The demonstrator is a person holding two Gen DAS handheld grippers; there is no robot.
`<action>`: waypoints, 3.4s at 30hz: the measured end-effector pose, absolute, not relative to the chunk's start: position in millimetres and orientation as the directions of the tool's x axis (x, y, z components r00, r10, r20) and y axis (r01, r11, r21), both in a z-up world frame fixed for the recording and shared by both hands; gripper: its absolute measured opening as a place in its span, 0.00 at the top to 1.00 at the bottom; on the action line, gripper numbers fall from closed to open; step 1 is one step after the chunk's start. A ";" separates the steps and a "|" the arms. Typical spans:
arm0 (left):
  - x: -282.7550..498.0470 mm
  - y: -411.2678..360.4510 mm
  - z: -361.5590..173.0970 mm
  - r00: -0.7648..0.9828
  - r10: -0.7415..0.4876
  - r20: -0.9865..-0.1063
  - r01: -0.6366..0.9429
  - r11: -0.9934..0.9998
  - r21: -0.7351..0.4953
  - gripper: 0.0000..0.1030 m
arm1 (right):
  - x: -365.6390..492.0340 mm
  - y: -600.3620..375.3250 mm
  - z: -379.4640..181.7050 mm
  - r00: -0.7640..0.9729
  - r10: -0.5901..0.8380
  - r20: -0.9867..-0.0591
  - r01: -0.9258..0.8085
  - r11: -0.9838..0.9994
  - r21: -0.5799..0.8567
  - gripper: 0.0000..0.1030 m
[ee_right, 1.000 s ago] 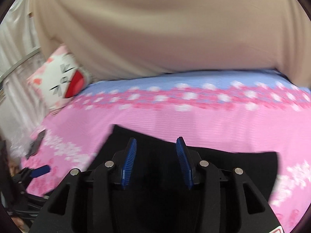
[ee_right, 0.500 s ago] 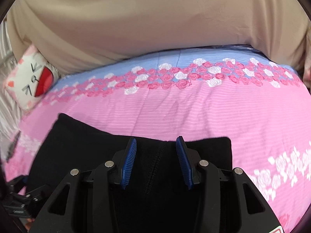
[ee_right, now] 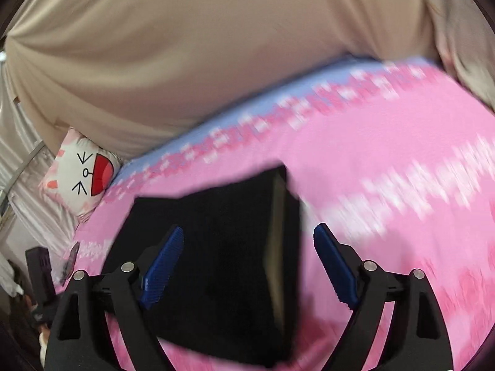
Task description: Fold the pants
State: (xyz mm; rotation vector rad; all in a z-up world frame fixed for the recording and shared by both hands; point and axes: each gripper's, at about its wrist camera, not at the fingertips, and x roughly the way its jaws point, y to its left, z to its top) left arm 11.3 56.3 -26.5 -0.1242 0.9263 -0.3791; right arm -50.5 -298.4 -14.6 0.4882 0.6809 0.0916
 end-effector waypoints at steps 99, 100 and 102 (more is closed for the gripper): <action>1.9 16.9 -21.9 0.706 -0.037 -0.707 0.138 0.987 0.087 0.05 | -86.8 -253.7 -23.9 0.758 -0.060 -0.649 0.246 0.949 0.199 0.26; 2.1 17.8 -19.9 0.708 -0.044 -0.705 0.140 0.987 0.079 0.05 | -87.6 -257.5 -19.8 0.765 -0.041 -0.643 0.241 0.944 0.226 0.25; 3.9 20.0 -16.4 0.704 -0.069 -0.707 0.150 0.987 0.053 0.05 | -87.6 -262.7 -12.4 0.779 -0.006 -0.627 0.227 0.935 0.272 0.21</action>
